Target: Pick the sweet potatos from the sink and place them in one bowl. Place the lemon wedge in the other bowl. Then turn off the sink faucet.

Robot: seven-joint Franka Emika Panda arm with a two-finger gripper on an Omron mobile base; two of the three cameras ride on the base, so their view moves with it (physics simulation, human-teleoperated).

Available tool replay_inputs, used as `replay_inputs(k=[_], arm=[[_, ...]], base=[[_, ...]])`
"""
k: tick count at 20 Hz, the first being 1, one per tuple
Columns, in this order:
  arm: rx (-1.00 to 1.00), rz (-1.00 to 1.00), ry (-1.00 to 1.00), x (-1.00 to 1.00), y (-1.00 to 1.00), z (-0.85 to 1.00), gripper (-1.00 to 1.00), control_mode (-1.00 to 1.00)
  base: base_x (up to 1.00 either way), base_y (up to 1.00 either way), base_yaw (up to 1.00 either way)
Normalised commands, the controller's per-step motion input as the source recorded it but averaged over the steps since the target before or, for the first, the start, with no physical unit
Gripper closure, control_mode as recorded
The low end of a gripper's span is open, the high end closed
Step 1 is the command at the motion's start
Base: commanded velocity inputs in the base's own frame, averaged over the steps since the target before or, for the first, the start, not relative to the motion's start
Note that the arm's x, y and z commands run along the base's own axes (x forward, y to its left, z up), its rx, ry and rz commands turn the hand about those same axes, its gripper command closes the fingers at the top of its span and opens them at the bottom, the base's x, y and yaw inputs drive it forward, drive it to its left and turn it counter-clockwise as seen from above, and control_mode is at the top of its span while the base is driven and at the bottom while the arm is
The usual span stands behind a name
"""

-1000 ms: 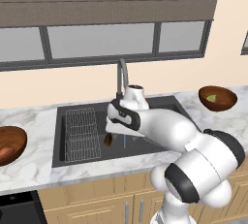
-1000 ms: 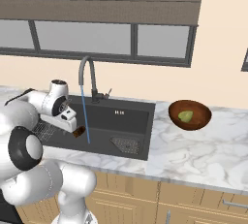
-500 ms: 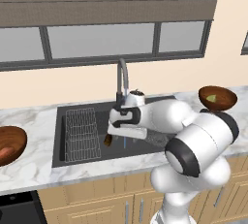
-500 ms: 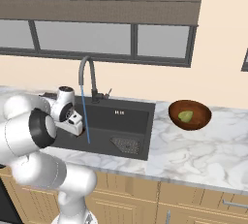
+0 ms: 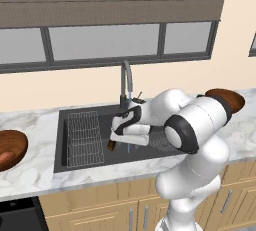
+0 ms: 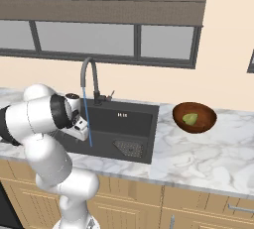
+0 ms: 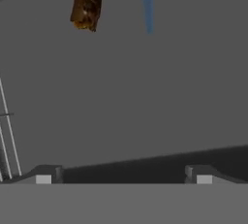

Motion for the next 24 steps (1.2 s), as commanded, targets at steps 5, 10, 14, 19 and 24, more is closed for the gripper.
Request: replay_inputs(k=[5,10,14,19,24], arm=[[0.00,0.00,-0.03,0.34,0.00,-0.27,-1.00,-1.00],[0.00,0.00,-0.04,0.27,0.00,-0.25,-1.00,-1.00],[0.00,0.00,-0.08,0.33,0.02,-0.29,-1.00,-1.00],[0.00,0.00,-0.08,0.37,0.04,-0.35,-1.00,-1.00],[0.00,0.00,-0.09,0.37,0.09,-0.22,-1.00,-1.00]], base=[[0.00,0.00,0.00],[0.00,0.00,0.00],[0.00,0.00,0.00],[0.00,0.00,0.00],[0.00,0.00,0.00]])
